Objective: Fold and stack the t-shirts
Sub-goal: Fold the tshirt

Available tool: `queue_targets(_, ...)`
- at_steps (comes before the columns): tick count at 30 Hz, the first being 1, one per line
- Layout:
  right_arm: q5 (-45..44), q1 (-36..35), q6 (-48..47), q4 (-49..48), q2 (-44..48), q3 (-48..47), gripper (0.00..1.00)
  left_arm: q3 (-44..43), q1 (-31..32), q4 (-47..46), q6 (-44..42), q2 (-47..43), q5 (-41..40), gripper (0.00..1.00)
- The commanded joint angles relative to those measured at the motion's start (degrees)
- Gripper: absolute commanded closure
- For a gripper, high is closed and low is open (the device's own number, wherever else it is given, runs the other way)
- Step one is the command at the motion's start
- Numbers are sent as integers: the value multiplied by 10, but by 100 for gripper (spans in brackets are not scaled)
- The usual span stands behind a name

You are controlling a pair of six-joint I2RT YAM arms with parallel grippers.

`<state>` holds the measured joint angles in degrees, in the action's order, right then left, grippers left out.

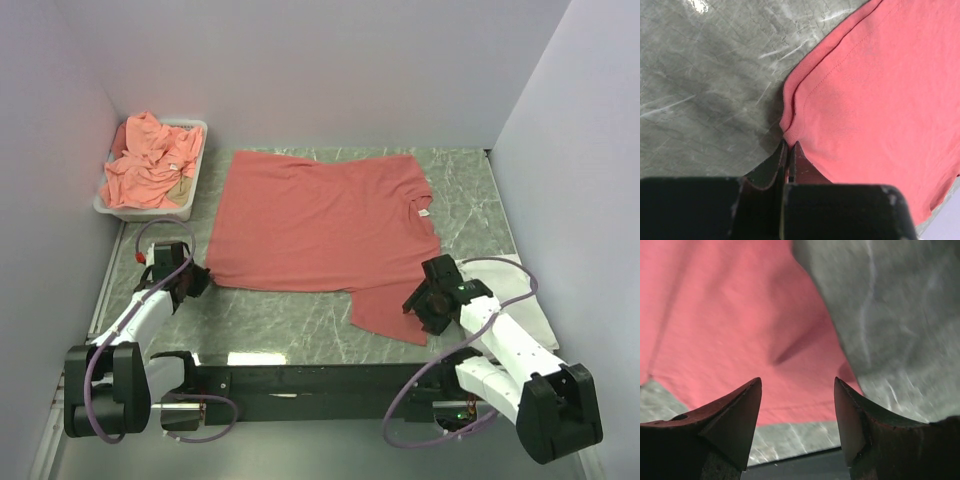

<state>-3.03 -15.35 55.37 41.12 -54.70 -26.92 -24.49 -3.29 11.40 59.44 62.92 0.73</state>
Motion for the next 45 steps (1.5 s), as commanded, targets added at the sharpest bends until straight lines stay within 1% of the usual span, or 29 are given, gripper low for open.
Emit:
queue_targets(1, -24, -21, 42, 69, 18, 3, 34, -19, 2, -18, 2, 2, 0, 99)
queue_targets(7, -44, -25, 34, 124, 49, -15, 34, -15, 4, -14, 4, -2, -6, 100)
queue_targets(11, -42, -24, 30, 134, 50, -21, 34, -16, 5, -9, 4, -6, -6, 99)
queue_targets(15, -37, -25, 25, 123, 24, -17, 34, -17, 5, -9, 5, -9, -6, 99)
queue_targets(20, -15, -26, 24, 70, -19, 6, 35, -16, 6, -12, 7, -3, -6, 99)
queue_targets(22, -8, -27, 24, 49, -37, 16, 41, -16, 7, -11, 6, -1, -6, 100)
queue_targets(23, 2, -28, 22, 44, -39, 18, 52, -16, 7, -11, 5, -1, -6, 99)
queue_targets(24, 4, -28, 22, 42, -39, 16, 60, -16, 7, -11, 4, -2, -6, 100)
queue_targets(25, 4, -28, 22, 45, -38, 13, 78, -16, 7, -10, 2, -2, -6, 99)
queue_targets(26, 4, -28, 18, 48, -33, 9, 87, -16, 7, -9, 2, -2, -6, 99)
queue_targets(28, -7, -28, 14, 68, -17, -11, 98, -16, 7, -6, -2, -2, -6, 100)
queue_targets(29, -9, -28, 7, 76, -11, -21, 100, -15, 8, -6, -3, -3, -6, 99)
queue_targets(30, -17, -28, 4, 87, 3, -40, 100, -14, 9, -5, -3, -4, -24, 100)
queue_targets(32, -26, -28, -2, 119, 23, -56, 100, -12, 11, 0, -5, -5, -27, 99)
queue_targets(33, -27, -28, -4, 127, 50, -68, 100, -11, 14, 2, -5, -9, -33, 99)
queue_targets(40, -12, -28, -9, 206, 145, -95, 100, 8, 27, 27, 2, -38, -64, 100)
queue_targets(45, 7, -28, -13, 241, 196, -110, 100, 6, 30, 83, 6, -80, -81, 100)
